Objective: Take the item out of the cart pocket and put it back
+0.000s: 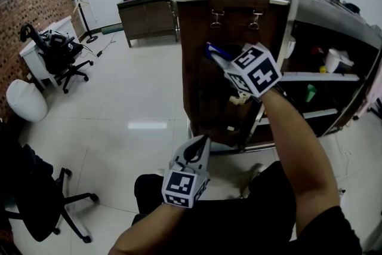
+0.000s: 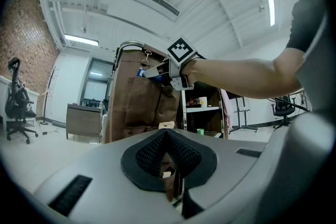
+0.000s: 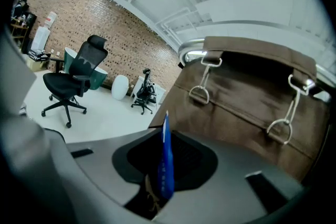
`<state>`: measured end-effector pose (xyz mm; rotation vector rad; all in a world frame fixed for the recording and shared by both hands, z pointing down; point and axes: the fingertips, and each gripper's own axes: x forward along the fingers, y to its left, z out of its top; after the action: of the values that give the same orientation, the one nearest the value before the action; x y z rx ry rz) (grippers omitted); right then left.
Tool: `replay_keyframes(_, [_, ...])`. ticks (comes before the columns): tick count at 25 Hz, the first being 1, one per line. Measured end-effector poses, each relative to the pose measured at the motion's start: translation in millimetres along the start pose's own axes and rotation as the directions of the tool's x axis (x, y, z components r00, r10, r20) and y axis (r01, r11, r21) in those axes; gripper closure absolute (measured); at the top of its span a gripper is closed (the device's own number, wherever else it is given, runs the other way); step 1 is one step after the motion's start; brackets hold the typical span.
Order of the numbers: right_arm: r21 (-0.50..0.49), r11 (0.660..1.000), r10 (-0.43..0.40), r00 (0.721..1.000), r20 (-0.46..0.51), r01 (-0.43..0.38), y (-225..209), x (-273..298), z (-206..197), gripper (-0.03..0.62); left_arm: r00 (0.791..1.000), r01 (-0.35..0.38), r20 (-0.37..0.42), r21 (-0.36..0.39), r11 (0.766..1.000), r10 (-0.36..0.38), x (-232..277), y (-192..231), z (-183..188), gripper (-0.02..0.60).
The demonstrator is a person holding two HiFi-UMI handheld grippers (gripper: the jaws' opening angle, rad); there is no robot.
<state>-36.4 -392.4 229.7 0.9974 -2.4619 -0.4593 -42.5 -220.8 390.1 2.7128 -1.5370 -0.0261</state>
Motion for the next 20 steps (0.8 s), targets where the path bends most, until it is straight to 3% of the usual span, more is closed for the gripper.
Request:
replay_keyframes(8, [0.074, 0.996, -0.052, 0.985, 0.162, 0.04, -13, -40, 41, 0.502, 1.0, 0.004, -0.001, 0.006, 1.0, -0.004, 0, -1, -1, 0.581])
replay_keyframes(11, [0.164, 0.986, -0.069, 0.963, 0.261, 0.026, -14, -67, 57, 0.545, 1.0, 0.006, -0.001, 0.003, 1.0, -0.006, -1, -3, -1, 0.581])
replay_keyframes(12, [0.194, 0.981, -0.072, 0.954, 0.291, 0.015, -12, -76, 60, 0.591, 1.0, 0.007, -0.005, -0.002, 1.0, -0.007, -1, -3, -2, 0.581])
replay_keyframes(20, [0.294, 0.956, -0.104, 0.904, 0.415, -0.024, 7, -139, 56, 0.591, 1.0, 0.013, -0.009, -0.014, 1.0, -0.013, -1, -5, -3, 0.581])
